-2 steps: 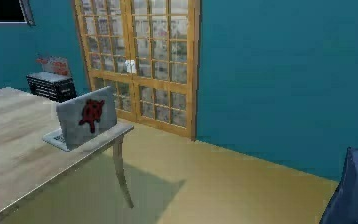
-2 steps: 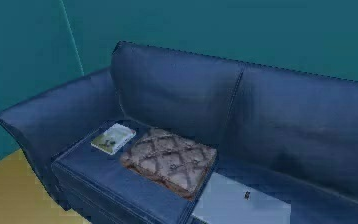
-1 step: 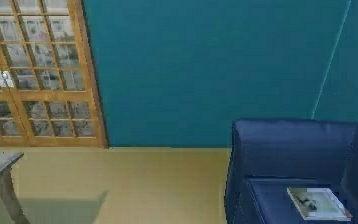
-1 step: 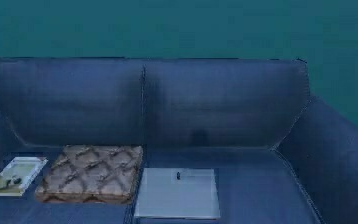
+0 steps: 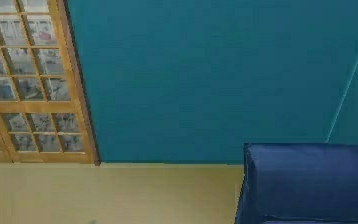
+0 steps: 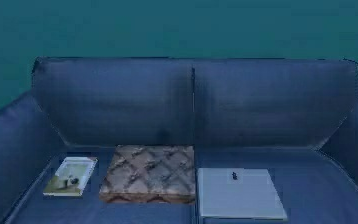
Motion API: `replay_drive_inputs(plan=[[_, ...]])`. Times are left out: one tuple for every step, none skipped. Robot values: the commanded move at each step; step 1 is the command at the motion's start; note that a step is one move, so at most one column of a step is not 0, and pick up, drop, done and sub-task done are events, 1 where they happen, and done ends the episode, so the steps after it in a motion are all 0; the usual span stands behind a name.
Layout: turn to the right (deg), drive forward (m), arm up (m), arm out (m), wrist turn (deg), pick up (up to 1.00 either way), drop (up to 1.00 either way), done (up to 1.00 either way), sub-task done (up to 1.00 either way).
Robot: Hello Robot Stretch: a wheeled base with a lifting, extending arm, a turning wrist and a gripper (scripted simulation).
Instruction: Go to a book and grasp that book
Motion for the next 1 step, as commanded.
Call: replay_drive_inputs(plan=[[-30.0, 0.0, 0.0, 0.0, 0.0, 0.0, 0.0, 0.0, 0.0]])
